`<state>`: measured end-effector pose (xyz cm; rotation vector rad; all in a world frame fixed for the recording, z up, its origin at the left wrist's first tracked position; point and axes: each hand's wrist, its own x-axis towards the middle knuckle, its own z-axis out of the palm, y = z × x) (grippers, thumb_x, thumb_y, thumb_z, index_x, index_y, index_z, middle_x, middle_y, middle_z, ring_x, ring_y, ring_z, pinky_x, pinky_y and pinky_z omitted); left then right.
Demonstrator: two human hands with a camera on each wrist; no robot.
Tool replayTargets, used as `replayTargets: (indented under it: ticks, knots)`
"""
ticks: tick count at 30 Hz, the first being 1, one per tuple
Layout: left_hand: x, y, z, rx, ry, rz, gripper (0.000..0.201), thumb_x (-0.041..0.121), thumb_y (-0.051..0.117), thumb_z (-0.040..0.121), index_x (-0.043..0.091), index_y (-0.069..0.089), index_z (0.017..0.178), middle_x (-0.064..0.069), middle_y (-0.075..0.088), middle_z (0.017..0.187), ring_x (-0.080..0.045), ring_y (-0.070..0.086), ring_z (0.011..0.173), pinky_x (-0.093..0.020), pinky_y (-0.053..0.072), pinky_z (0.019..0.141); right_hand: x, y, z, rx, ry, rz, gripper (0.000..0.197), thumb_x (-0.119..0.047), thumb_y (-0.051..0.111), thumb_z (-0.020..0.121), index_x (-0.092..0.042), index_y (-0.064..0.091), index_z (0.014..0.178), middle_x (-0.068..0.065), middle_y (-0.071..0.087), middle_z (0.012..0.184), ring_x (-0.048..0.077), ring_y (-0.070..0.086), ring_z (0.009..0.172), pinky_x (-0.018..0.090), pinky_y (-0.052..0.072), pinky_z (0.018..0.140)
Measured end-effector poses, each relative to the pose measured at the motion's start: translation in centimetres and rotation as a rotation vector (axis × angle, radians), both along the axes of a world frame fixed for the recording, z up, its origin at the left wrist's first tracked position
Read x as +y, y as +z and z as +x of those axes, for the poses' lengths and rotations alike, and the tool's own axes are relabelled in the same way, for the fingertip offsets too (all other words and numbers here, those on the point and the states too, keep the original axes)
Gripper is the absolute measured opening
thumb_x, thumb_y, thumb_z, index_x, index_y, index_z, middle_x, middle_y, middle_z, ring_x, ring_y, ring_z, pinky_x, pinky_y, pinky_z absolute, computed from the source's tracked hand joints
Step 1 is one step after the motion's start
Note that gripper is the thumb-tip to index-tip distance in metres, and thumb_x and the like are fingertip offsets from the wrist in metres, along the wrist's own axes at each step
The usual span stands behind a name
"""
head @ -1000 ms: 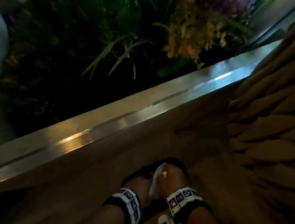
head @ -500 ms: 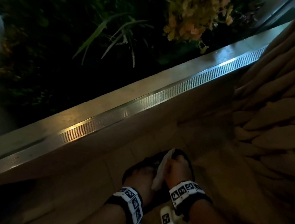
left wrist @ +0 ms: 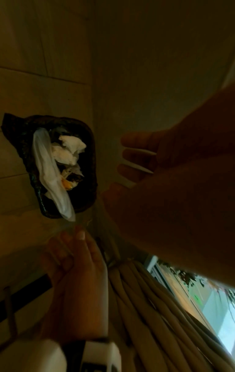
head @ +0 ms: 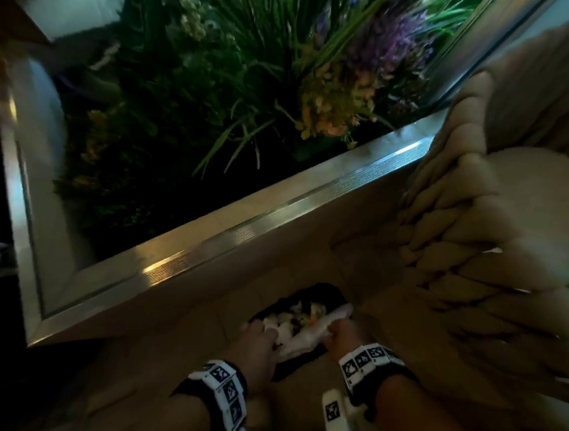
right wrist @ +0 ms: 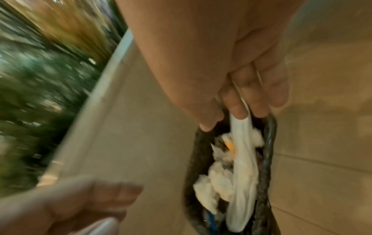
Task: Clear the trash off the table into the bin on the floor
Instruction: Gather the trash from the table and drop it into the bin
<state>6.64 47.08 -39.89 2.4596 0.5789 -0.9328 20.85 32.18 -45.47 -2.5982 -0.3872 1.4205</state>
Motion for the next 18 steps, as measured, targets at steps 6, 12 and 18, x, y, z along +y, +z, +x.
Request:
replayTargets:
  ticks: [6,12,18]
  knots:
    - [2.0,12.9,-2.3,-0.010,-0.120,-0.073,0.028,0.029,0.045,0.100,0.016,0.059,0.120,-0.004,0.059,0.121,-0.022,0.058,0.112,-0.030,0.048,0.090,-2.5,13.9,-0.8,-0.056,-0.078,0.107,0.031,-0.035,0.058,0.089,-0.021,0.069,0.115,0.005,0.067,0.120,0.024,0.063,0.110,0.026,0.048,0.087]
    - [1.9,24.6,-6.0,-0.002,-0.184,-0.043,0.035,0.039,0.043,0.101,0.025,0.055,0.131,0.003,0.057,0.133,-0.016,0.056,0.118,-0.032,0.045,0.101,-8.0,32.5,-2.7,-0.139,-0.241,0.401,0.028,-0.033,0.063,0.090,-0.024,0.067,0.117,-0.001,0.069,0.110,0.015,0.064,0.101,0.036,0.052,0.093]
    - [-4.3,35.8,-3.8,-0.243,-0.337,-0.006,0.018,0.034,0.047,0.101,0.041,0.052,0.116,0.015,0.055,0.117,-0.004,0.055,0.108,-0.015,0.039,0.083,-22.4,46.0,-5.5,-0.302,-0.434,0.554,0.028,-0.035,0.062,0.091,-0.031,0.064,0.118,-0.010,0.068,0.102,0.008,0.065,0.094,0.033,0.054,0.089]
